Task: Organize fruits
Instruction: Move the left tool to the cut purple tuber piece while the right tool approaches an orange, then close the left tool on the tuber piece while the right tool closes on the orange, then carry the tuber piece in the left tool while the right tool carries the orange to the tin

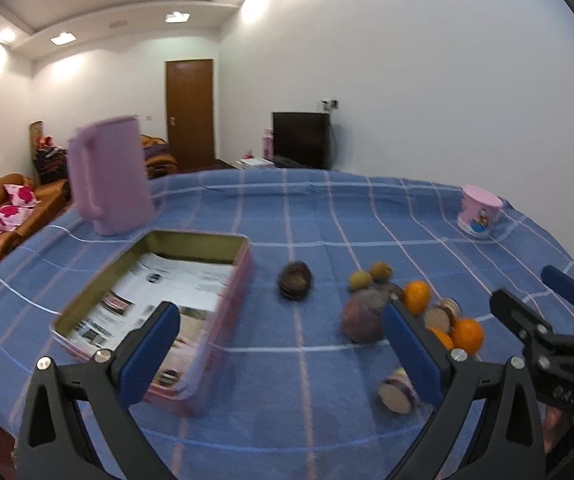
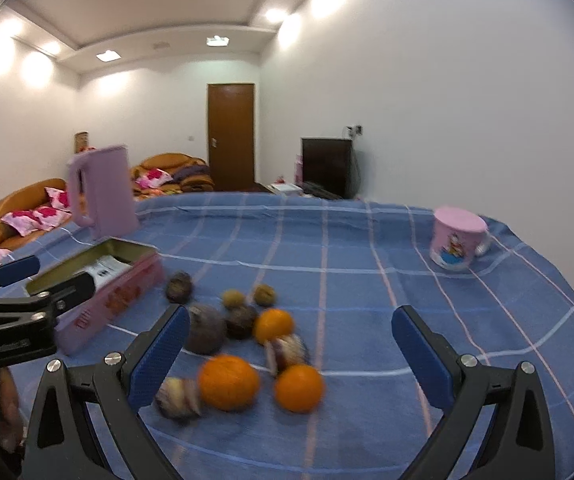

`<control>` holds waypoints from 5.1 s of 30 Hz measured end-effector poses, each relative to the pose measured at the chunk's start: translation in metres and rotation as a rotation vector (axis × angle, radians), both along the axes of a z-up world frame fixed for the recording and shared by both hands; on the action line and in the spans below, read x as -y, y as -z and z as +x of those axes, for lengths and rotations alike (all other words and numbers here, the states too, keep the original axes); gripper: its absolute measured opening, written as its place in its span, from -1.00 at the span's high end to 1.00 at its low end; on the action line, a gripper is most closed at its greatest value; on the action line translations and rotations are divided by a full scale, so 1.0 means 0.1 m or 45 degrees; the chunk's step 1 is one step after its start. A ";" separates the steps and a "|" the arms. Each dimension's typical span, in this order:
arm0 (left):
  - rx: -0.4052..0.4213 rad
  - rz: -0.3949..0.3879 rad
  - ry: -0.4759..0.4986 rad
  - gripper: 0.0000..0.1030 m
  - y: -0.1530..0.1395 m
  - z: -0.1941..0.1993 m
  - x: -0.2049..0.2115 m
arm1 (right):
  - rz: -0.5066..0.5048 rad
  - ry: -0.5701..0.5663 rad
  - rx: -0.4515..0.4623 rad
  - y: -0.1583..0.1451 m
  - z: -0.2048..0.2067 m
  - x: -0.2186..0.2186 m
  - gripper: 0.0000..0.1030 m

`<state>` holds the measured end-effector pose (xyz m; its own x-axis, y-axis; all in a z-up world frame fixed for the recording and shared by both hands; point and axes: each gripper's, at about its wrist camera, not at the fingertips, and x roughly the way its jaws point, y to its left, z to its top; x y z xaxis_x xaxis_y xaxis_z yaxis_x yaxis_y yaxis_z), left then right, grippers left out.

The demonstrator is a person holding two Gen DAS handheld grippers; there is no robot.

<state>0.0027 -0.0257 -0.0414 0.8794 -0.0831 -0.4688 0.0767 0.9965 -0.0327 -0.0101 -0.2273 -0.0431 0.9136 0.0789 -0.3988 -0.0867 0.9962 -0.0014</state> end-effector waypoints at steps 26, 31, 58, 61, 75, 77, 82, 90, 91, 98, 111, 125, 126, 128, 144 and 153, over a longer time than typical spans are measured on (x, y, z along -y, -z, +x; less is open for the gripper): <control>-0.241 0.006 0.307 -0.48 0.54 0.10 0.64 | -0.002 -0.134 -0.348 0.41 0.33 0.10 -0.07; -0.264 -0.006 0.321 -0.35 0.59 0.13 0.63 | 0.024 -0.164 -0.385 0.44 0.36 0.12 -0.07; -0.204 -0.034 0.350 0.14 0.53 0.07 0.55 | 0.014 -0.279 -0.317 0.41 0.27 0.04 0.27; -0.170 -0.020 0.339 0.14 0.50 0.04 0.54 | -0.001 -0.284 -0.290 0.40 0.24 0.03 0.27; -0.086 -0.006 0.289 0.14 0.38 -0.01 0.47 | 0.016 -0.295 -0.197 0.35 0.15 0.05 0.27; -0.079 -0.003 0.285 0.14 0.37 -0.02 0.46 | 0.017 -0.295 -0.186 0.34 0.13 0.05 0.27; -0.051 0.013 0.274 0.14 0.34 -0.06 0.46 | 0.018 -0.296 -0.161 0.34 0.10 0.05 0.27; 0.011 0.035 0.255 0.14 0.26 -0.11 0.44 | 0.027 -0.303 -0.114 0.31 0.06 0.06 0.27; 0.020 0.038 0.253 0.14 0.25 -0.12 0.44 | 0.027 -0.305 -0.112 0.31 0.05 0.07 0.27; 0.049 0.049 0.245 0.14 0.21 -0.14 0.44 | 0.031 -0.310 -0.078 0.30 0.02 0.08 0.27; 0.099 0.056 0.208 0.14 0.15 -0.16 0.39 | 0.025 -0.323 0.002 0.26 -0.07 0.08 0.27; 0.170 0.098 0.132 0.14 0.03 -0.18 0.27 | 0.013 -0.306 0.029 0.23 -0.09 0.07 0.27; 0.174 0.097 0.123 0.14 0.02 -0.18 0.24 | 0.020 -0.307 0.024 0.22 -0.08 0.06 0.27; 0.175 0.096 0.103 0.14 -0.01 -0.16 0.18 | 0.029 -0.321 0.014 0.20 -0.06 0.03 0.27; 0.107 0.073 -0.149 0.14 -0.10 0.19 -0.71 | -0.004 -0.557 0.015 -0.18 0.26 -0.80 0.27; 0.051 0.074 -0.230 0.14 -0.07 0.39 -1.15 | -0.021 -0.694 -0.025 -0.23 0.58 -1.38 0.27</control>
